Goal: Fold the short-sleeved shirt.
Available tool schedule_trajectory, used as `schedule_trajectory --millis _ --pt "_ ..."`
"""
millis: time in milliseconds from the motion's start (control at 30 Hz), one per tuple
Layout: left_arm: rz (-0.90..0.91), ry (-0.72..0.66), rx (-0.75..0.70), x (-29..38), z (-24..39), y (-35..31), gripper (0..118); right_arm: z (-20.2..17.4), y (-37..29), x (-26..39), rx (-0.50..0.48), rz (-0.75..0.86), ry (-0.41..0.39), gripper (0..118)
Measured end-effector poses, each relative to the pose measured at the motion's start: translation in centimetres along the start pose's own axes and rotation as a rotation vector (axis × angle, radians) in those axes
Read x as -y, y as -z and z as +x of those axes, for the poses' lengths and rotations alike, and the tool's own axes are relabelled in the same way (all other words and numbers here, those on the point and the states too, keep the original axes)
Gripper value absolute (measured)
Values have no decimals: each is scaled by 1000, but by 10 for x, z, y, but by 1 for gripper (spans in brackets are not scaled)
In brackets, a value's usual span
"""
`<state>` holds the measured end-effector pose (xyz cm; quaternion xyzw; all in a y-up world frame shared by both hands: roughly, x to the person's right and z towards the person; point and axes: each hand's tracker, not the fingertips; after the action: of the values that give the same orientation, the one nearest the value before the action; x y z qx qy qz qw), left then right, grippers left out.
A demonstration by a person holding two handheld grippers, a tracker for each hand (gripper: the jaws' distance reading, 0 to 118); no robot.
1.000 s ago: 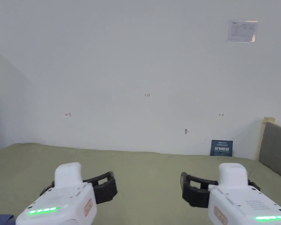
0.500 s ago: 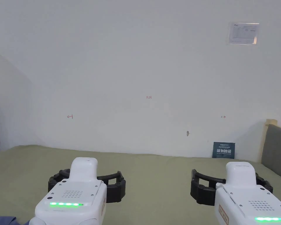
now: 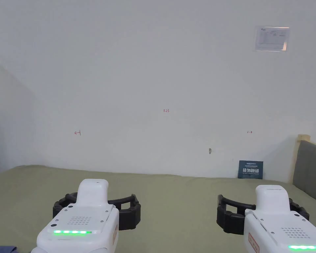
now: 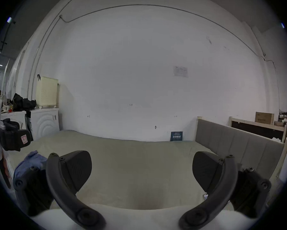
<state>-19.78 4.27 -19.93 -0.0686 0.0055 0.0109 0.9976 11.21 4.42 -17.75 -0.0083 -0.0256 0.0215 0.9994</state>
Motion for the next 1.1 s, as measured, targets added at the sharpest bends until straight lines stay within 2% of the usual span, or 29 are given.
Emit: schedule_trajectory --millis 700,967,1100 --pt "-1 11 7 0 4 -2 118 -1 -4 3 8 6 -46 118" --pt "-9 12 -1 -2 2 0 118 0 -2 5 6 -12 -42 118" --pt "-10 18 -10 -2 1 0 118 0 -2 5 2 -24 -28 114"
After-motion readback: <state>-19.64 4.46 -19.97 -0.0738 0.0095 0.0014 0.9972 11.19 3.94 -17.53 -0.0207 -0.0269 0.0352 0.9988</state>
